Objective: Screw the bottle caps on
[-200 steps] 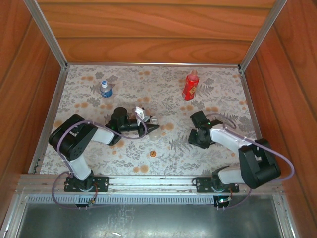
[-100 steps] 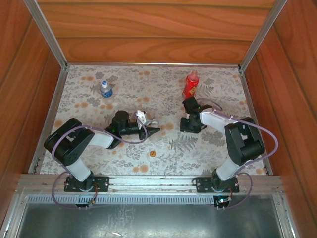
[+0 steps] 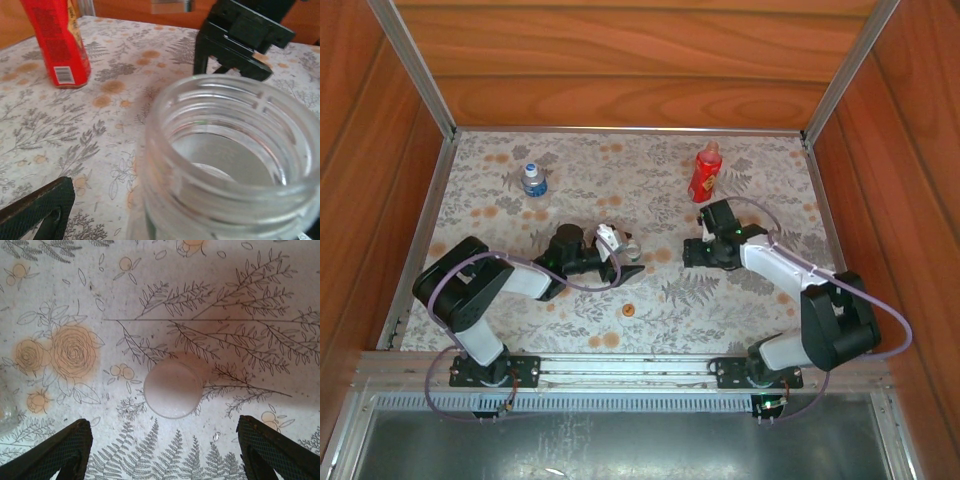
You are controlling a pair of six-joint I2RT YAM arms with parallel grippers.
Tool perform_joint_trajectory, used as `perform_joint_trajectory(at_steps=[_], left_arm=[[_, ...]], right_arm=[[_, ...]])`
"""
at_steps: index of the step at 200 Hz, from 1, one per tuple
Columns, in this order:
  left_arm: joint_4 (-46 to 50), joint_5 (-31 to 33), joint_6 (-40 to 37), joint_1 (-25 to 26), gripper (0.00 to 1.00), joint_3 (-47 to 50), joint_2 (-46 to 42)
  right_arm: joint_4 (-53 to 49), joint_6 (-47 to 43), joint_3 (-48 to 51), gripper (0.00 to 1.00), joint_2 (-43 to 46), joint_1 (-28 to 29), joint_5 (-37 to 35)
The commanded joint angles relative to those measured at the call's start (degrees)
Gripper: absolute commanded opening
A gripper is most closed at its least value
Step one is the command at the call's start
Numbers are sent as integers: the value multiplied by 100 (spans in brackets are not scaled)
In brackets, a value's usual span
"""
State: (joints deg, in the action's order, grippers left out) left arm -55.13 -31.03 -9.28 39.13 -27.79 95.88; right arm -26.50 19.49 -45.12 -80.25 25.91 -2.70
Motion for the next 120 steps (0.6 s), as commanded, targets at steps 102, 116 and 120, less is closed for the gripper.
perform_joint_trajectory(at_steps=[102,116,120], left_arm=[[-2607,123,394,188,94,609,834],[-2612,41,401,187,94,587,959],[-2609,11,386,184,94,578,987]], right_arm=[[1558,-328,1040,84,1216,47,200],[1533,-328,1053,84,1286,46,205],[1520,-326,1051,84,1303,46,202]])
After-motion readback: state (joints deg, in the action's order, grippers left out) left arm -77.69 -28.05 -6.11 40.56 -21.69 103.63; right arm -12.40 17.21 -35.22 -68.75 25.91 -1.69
